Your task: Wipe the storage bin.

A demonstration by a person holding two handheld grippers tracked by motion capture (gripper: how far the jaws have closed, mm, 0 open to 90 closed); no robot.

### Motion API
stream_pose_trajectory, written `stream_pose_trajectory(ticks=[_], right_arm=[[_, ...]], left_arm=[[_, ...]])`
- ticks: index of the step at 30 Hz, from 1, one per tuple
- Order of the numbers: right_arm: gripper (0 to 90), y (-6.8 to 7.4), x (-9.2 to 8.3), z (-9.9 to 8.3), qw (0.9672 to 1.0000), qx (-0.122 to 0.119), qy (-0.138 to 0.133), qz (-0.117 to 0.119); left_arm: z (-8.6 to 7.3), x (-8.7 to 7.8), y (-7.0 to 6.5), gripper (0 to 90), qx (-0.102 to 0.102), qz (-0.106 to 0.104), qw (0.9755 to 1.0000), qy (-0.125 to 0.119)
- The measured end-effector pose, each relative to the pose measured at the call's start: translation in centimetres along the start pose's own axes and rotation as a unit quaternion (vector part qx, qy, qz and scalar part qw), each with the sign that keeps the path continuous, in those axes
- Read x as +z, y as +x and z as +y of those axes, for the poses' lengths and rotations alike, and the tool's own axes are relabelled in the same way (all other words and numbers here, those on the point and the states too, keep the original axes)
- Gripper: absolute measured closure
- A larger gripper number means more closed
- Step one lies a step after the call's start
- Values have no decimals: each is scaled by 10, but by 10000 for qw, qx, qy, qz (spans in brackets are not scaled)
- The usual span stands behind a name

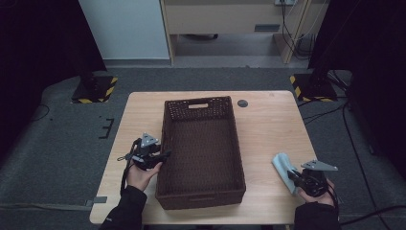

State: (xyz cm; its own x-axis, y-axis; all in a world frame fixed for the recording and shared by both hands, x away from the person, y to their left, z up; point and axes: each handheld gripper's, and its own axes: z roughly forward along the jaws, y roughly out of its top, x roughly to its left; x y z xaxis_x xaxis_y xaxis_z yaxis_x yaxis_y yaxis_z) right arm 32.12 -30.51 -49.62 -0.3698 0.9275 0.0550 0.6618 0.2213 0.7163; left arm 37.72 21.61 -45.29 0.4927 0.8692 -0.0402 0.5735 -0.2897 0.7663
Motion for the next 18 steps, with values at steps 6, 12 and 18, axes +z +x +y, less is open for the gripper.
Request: stream_pose_trajectory(ticks=[6,12,18], right_arm=[[830,2,-8,25,9966,-8,-798,180],[827,10,-1,47,9929,-72,-1139,346],[829,16,15,69,9905,-161,-1299,425]], left_arm=[[1,0,-2,559,74,57,10000,-20],[3,2,-3,561,89,63,9999,2],[5,3,-3,563,108,61,9999,36]])
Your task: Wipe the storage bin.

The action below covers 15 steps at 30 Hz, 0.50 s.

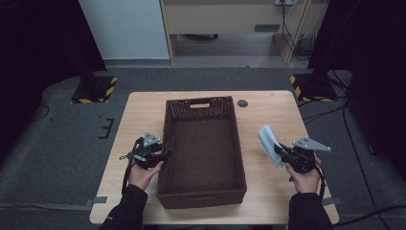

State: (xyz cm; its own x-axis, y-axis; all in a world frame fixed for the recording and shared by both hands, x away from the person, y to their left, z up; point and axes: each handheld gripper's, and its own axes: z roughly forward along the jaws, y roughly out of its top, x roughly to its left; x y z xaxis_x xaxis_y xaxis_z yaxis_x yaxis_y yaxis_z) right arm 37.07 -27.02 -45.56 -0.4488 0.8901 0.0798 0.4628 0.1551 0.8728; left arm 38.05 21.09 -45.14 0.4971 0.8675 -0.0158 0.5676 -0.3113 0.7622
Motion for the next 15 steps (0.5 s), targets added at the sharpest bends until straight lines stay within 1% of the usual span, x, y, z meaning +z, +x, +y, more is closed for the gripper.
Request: stream_pose_trajectory(ticks=[3,7,8,11,15], right_arm=[[830,-1,12,9,9999,61,-126,40],[831,-2,28,18,9999,27,-128,34],[831,-3,33,20,9999,36,-124,2],[832,-4,43,25,9999,25,-169,-1],[831,-2,56,31,9997,83,-221,2]], left_arm=[[1,1,0,569,-4,-9,10000,-3],[2,2,0,570,24,-18,10000,-1],[2,2,0,571,19,-17,10000,11],[2,3,-1,572,50,-29,10000,6],[3,3,-4,572,70,-31,10000,6]])
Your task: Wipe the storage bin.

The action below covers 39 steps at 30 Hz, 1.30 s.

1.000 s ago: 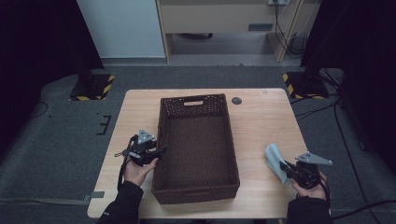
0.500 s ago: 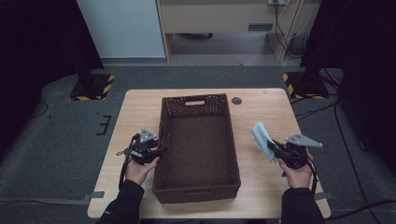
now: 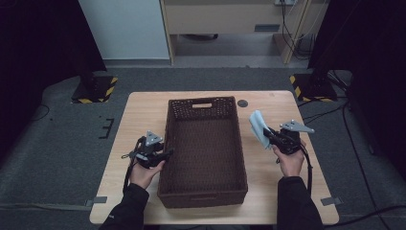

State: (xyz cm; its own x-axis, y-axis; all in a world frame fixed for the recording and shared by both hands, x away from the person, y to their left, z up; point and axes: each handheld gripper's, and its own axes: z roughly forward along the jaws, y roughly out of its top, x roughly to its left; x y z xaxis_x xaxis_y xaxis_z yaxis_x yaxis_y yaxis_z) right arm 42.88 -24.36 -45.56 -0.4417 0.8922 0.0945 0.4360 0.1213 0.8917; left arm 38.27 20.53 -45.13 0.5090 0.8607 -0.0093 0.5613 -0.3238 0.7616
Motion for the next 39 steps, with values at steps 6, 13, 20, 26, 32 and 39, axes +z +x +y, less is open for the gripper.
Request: stream_pose_trajectory(ticks=[6,13,20,26,32,39], right_arm=[[832,2,15,5,10000,-30,-36,-30],[833,4,29,11,9999,-74,-150,6],[833,9,49,19,9996,-157,-224,-12],[837,12,66,23,9991,-249,-345,89],[839,7,84,7,9989,-231,358,199],[839,6,97,-9,9969,-106,693,353]], left_arm=[[1,1,-2,572,16,-28,10000,19],[2,3,-2,571,44,-71,10000,2],[4,5,-1,571,56,-102,9999,-3],[4,6,-1,570,68,-118,9999,-18],[4,5,-1,570,69,-112,9999,-11],[4,6,-1,571,69,-104,9999,-14]])
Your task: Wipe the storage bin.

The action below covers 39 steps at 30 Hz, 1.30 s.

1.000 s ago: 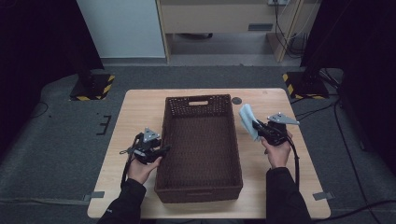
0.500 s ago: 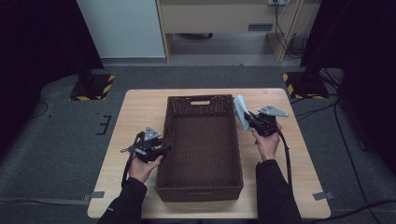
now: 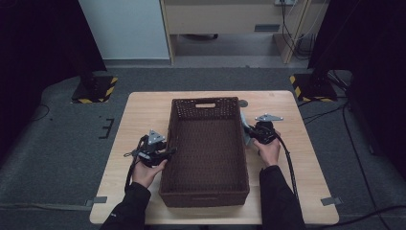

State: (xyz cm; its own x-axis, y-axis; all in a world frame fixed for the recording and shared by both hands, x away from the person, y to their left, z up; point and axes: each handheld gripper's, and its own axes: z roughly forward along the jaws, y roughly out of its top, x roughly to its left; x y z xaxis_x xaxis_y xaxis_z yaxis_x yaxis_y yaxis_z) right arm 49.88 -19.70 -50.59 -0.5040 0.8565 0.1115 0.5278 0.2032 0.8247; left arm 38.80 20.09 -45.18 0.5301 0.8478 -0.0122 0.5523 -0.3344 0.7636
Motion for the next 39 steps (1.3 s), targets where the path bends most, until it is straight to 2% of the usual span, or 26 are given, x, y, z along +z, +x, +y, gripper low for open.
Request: stream_pose_trajectory(ticks=[4,9,12,14,17,19,23,25,27,29,32,34,37,39], right_arm=[[839,1,-11,18,9983,72,-567,148],[839,4,-28,43,9928,-56,-1181,193],[839,5,-26,44,9946,-99,-1011,202],[838,4,-21,37,9967,-132,-784,157],[838,-2,-9,21,9992,-37,-358,164],[839,-2,-1,12,9998,-41,-24,179],[839,-1,7,0,9997,25,190,177],[839,0,4,3,9997,15,100,217],[839,0,-5,10,9993,-15,-236,285],[839,-1,-19,19,9974,-61,-613,370],[839,-2,-35,29,9939,-82,-983,489],[838,-1,-39,30,9938,-136,-972,517],[839,0,-34,24,9959,-270,-686,515],[839,0,-27,15,9975,-265,-431,496]], left_arm=[[0,0,0,572,4,3,10000,10],[0,0,0,571,10,4,10000,11],[0,0,0,572,7,7,10000,12],[0,0,0,572,4,7,10000,12],[0,0,0,572,2,10,10000,13],[0,0,0,573,-19,12,10000,13],[1,1,-1,576,-32,14,10000,-14],[1,1,-1,576,-32,18,10000,1],[1,1,-1,577,-30,15,10000,11],[2,2,-1,578,-27,22,10000,21],[2,2,-1,580,-42,33,10000,-3],[2,3,-2,584,-61,47,10000,-4],[2,3,-2,586,-74,54,10000,-12],[3,3,-2,588,-86,61,9999,-10]])
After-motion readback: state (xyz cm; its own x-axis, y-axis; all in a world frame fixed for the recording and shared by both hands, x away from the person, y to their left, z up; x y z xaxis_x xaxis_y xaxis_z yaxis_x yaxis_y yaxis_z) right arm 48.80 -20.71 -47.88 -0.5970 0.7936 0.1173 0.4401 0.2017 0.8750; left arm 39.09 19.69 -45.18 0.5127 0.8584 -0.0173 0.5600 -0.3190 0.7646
